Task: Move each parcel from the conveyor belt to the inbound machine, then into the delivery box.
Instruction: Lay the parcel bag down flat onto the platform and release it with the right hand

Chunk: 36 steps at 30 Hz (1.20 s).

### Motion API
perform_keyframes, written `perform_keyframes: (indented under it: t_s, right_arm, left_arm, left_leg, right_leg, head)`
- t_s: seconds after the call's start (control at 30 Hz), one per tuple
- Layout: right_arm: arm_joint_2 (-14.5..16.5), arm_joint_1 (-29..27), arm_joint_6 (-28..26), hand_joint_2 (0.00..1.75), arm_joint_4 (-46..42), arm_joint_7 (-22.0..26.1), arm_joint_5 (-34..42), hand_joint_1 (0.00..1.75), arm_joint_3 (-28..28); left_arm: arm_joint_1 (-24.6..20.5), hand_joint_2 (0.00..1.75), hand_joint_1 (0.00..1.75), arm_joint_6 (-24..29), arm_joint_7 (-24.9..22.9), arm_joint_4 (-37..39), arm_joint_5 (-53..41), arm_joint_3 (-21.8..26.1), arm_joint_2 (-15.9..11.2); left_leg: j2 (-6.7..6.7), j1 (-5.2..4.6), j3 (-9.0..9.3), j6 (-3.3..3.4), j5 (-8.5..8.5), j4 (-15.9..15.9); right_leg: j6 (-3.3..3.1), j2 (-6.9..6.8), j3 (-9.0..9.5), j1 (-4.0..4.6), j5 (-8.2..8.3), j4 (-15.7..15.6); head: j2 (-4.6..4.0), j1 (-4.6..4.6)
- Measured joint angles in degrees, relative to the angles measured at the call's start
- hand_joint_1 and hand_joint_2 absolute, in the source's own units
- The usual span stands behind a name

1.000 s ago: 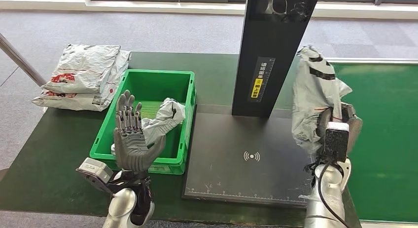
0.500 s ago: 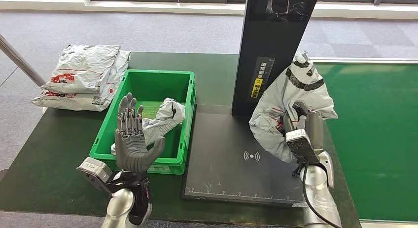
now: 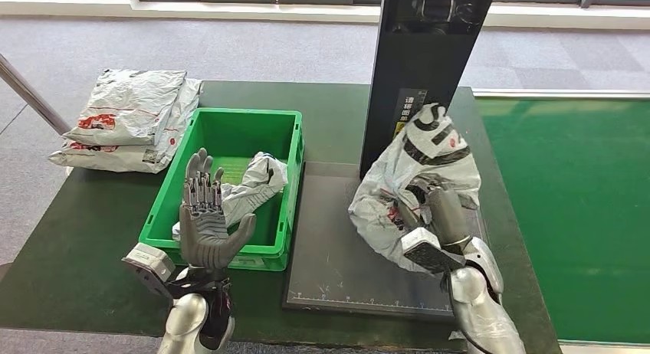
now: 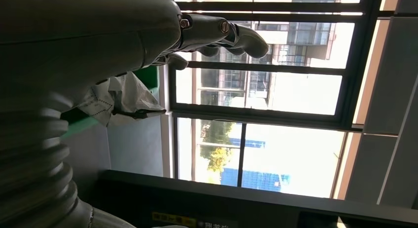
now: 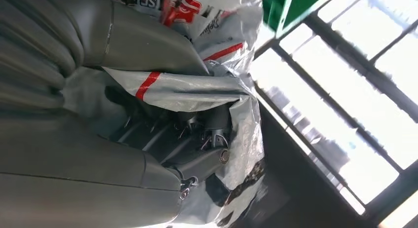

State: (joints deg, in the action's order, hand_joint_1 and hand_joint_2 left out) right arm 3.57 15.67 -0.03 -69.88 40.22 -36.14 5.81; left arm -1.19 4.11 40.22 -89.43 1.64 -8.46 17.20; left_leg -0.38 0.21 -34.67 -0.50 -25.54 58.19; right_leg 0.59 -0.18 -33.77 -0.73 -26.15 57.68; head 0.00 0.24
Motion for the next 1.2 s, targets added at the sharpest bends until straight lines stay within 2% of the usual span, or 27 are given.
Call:
perform_keyframes:
  t_s: [0.17,0.43,0.57,0.87,1.0,1.2]
  right_arm:
    - [-2.3,-0.6,-0.2,1.75,0.8,0.0,-0.4,1.75,7.2]
    - [-3.9,-0.9,-0.3,1.75,1.3,0.0,0.2,1.75,10.1]
    - [-4.8,-1.6,-1.3,1.75,1.3,0.0,0.4,0.01,11.4]
    - [-5.5,-3.0,-4.1,1.75,1.3,0.0,0.1,0.0,11.8]
    - [-5.5,-3.1,-4.2,0.0,1.4,-0.1,-0.5,0.0,11.8]
    - [-5.3,-2.7,-4.5,0.0,1.3,-0.1,0.3,0.0,11.4]
  left_arm:
    - [0.0,1.75,0.0,-0.1,0.0,0.2,0.0,0.1,0.0]
    - [0.0,1.75,0.0,-0.3,0.0,0.4,0.0,0.1,0.0]
    - [0.0,1.75,0.0,-0.7,0.0,0.8,-0.2,0.1,0.0]
    - [-0.1,1.75,0.0,-1.2,0.0,1.4,-0.2,0.1,0.0]
    - [-0.1,1.75,0.0,-1.2,0.0,1.6,-0.2,0.1,0.0]
    - [-0.2,1.75,0.0,-1.2,0.0,1.8,-0.2,0.1,0.0]
  left_leg:
    - [-0.01,0.0,0.0,0.0,0.0,0.0]
    - [-0.01,0.0,0.0,0.0,0.0,0.0]
    - [-0.01,0.0,0.0,0.0,0.0,0.0]
    - [0.02,0.0,0.0,0.01,-0.01,0.0]
    - [0.03,0.0,0.0,0.0,-0.01,0.0]
    - [0.02,0.0,0.0,0.01,-0.01,0.0]
  right_leg:
    - [0.0,-0.01,0.0,0.0,0.0,0.0]
    - [0.0,-0.01,0.0,0.0,0.0,0.0]
    - [0.0,-0.01,0.0,0.0,0.0,0.0]
    - [0.0,0.02,-0.03,0.0,0.0,0.0]
    - [0.0,0.02,-0.03,0.0,0.0,0.0]
    - [0.0,0.02,-0.02,-0.01,0.0,0.0]
  head:
    - [0.0,0.0]
    - [0.0,0.01]
    - [0.0,0.01]
    - [0.0,0.0]
    - [0.0,0.0]
    - [0.0,0.0]
